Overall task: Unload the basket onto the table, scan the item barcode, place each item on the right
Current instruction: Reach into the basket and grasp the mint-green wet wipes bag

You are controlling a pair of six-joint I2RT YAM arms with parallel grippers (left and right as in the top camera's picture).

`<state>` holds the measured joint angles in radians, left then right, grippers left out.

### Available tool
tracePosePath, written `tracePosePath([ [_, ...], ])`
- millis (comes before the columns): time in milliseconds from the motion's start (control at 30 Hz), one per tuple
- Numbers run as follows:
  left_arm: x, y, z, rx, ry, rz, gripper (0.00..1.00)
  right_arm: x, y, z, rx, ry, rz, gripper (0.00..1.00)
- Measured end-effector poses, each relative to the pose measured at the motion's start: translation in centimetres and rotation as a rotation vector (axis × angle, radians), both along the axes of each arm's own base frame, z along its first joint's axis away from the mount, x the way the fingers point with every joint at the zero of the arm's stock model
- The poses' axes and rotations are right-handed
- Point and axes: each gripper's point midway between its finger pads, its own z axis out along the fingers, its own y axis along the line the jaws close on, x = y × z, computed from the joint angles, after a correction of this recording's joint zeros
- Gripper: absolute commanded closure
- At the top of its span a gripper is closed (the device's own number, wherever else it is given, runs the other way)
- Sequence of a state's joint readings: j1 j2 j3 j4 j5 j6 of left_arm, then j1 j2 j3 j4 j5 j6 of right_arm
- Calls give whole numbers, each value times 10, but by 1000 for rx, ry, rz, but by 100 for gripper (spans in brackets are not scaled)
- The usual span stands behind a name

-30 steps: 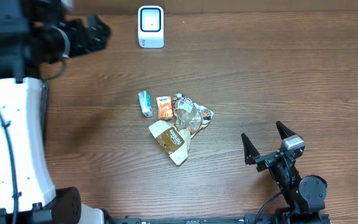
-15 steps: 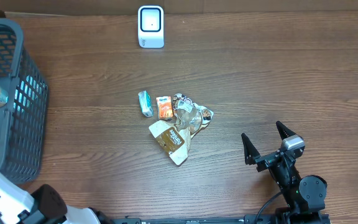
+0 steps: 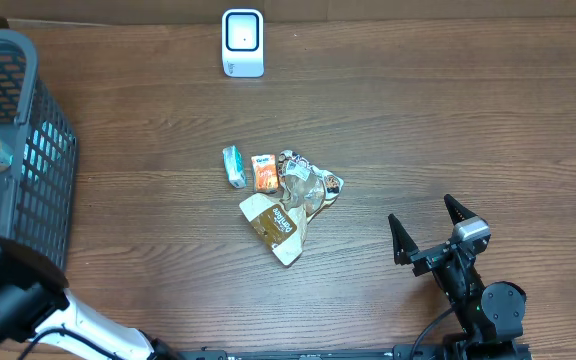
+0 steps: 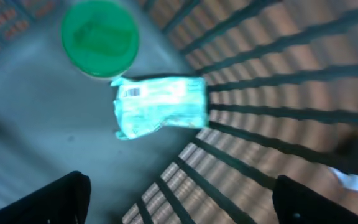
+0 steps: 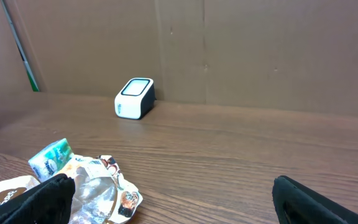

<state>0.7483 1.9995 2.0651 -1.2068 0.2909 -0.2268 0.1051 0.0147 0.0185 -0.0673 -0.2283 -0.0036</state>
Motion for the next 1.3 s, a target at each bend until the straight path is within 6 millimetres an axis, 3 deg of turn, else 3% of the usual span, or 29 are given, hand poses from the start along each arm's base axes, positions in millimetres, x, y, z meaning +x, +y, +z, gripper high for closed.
tracePosePath([
  [100,4,7,-30,-3,25,5,9,0,0,0,0,0,0,0],
  [333,14,18,-60,58,22,12,14,0,0,0,0,0,1,0],
  [800,6,22,-134,119,75,39,21,0,0,0,0,0,1,0],
  [1000,14,20,-144,146,51,29,23,0,0,0,0,0,0,0],
  [1300,36,0,-144,190,48,-27,23,0,0,0,0,-1,0,0],
])
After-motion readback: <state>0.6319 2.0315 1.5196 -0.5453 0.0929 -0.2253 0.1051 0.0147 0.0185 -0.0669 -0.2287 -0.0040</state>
